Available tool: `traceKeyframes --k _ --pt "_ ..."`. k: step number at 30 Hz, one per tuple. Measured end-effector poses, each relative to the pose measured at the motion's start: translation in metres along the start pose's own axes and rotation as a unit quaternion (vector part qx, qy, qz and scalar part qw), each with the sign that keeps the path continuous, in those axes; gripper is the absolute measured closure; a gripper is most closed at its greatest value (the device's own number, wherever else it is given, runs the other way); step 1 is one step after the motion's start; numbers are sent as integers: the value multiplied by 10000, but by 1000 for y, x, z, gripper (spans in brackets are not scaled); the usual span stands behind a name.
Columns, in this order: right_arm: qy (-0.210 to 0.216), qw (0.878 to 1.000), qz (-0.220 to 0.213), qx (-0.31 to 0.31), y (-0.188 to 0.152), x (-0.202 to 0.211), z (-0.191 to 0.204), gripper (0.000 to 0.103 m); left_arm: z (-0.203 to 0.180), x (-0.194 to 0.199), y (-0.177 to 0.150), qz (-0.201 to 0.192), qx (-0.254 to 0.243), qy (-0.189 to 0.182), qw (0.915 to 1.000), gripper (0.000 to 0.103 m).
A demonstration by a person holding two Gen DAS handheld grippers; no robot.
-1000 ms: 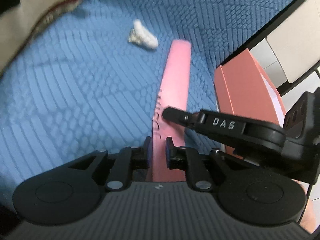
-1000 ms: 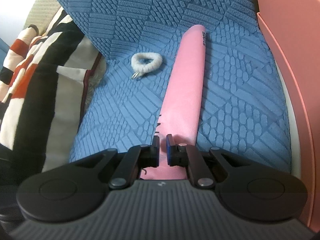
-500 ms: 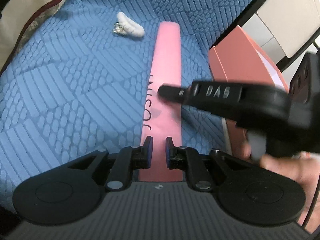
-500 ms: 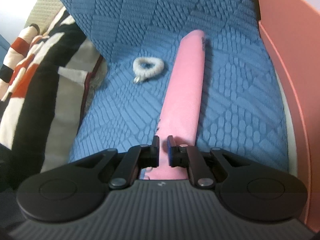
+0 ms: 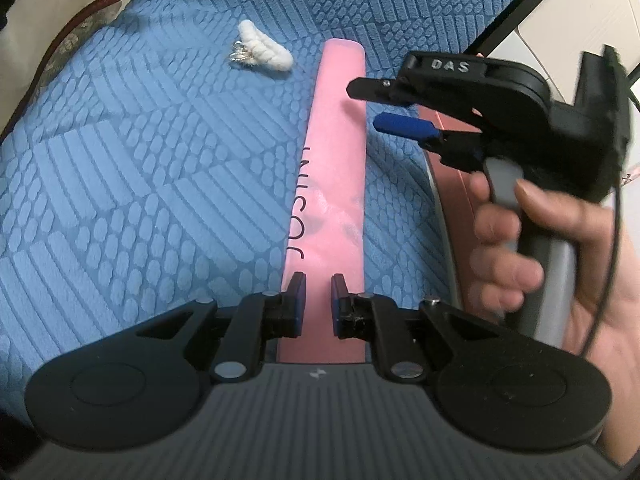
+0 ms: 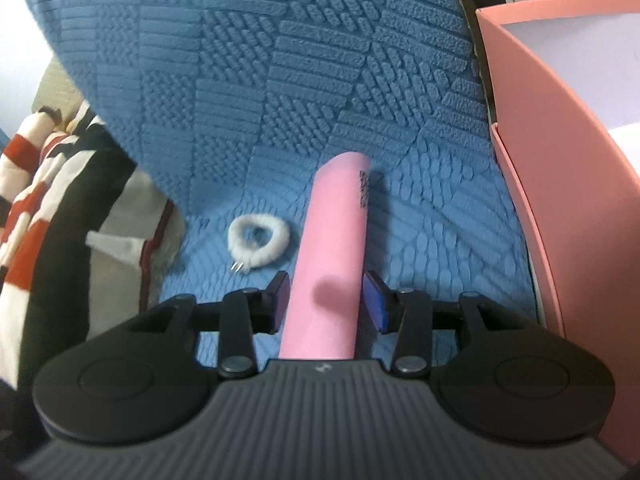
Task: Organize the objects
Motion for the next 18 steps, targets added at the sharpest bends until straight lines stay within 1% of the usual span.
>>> traceKeyframes --k 3,8,10,12,14,16,18 --pt "164 9996 60 -232 6 -12 -3 59 1 0 0 1 41 -11 10000 89" --pt "457 9979 254 -393 9 -28 -3 59 3 -1 0 10 95 -50 9999 89" --pt "503 9968 414 -474 8 -32 -4 59 4 -1 0 17 127 -54 9999 89" --pt "532 9970 401 -397 8 -29 -1 60 5 -1 1 25 158 -78 9998 89" --pt "597 9972 379 -260 8 -26 5 67 5 -1 2 27 179 -91 9998 89" --pt "638 9974 309 -104 8 -19 12 78 6 -2 3 30 227 -118 9997 89" --pt "727 9970 263 45 9 -12 19 85 7 -2 3 31 277 -149 9995 89"
Point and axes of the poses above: each gripper's, at about its wrist camera, not at the fingertips, and x roughly against the way its jaws point, z to its left, y to its top, the point moved 7 cm from there along -x, roughly the way its jaws point, and after that the axes turned 4 degrees about z, right-handed, at the moved point
